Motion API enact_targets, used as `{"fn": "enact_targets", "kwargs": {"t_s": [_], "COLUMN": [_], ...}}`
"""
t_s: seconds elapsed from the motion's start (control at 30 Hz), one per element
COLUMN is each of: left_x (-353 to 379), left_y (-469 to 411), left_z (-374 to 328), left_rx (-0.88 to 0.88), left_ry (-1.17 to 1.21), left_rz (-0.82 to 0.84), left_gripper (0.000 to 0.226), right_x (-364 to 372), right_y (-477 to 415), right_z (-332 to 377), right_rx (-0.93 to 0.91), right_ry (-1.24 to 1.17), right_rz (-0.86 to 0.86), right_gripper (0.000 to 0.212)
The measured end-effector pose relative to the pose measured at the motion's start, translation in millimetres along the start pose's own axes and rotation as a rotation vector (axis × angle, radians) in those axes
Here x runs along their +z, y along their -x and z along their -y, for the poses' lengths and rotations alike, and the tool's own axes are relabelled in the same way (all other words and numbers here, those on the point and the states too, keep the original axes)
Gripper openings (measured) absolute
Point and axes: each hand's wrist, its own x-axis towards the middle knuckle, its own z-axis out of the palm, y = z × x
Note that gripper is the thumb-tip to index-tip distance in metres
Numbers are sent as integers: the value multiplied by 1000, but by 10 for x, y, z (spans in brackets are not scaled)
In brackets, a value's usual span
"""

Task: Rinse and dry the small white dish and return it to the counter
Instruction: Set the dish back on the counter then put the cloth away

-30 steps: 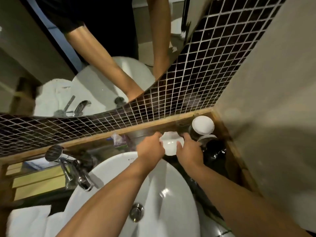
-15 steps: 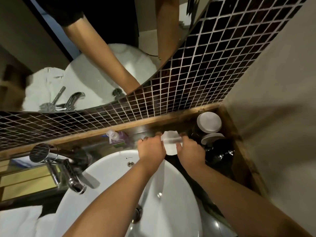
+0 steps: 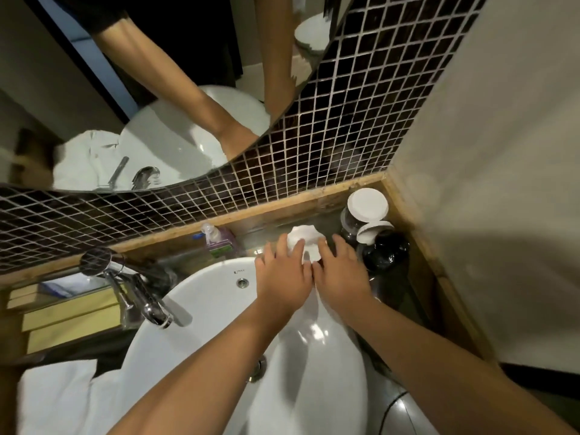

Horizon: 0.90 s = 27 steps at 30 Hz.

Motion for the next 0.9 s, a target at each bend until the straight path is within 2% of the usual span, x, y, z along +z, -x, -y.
{"fn": "enact_targets", "kwargs": {"t_s": [0.27, 0.43, 0.6, 0.8, 0.9], "left_x": [21, 117, 310, 478, 509], "left_y": [427, 501, 566, 421, 331], "left_z": [-400, -760, -1066, -1180, -1169], "left_rx": [129, 274, 367, 266, 245], "left_ry": [-19, 54, -36, -230, -278], "left_rz": [159, 250, 262, 380, 381], "left_gripper": [60, 67, 76, 96, 97], "right_x": [-80, 49, 244, 392, 386], "right_y": [799, 1225, 1472, 1404, 1243], "right_z": [-416, -772, -965, -1059, -1018], "right_rx": [80, 185, 237, 221, 197], "right_ry": [-65, -101, -162, -148, -156], "right_rz": [79, 44, 9, 46, 53], "right_gripper": [73, 74, 62, 61, 66]}}
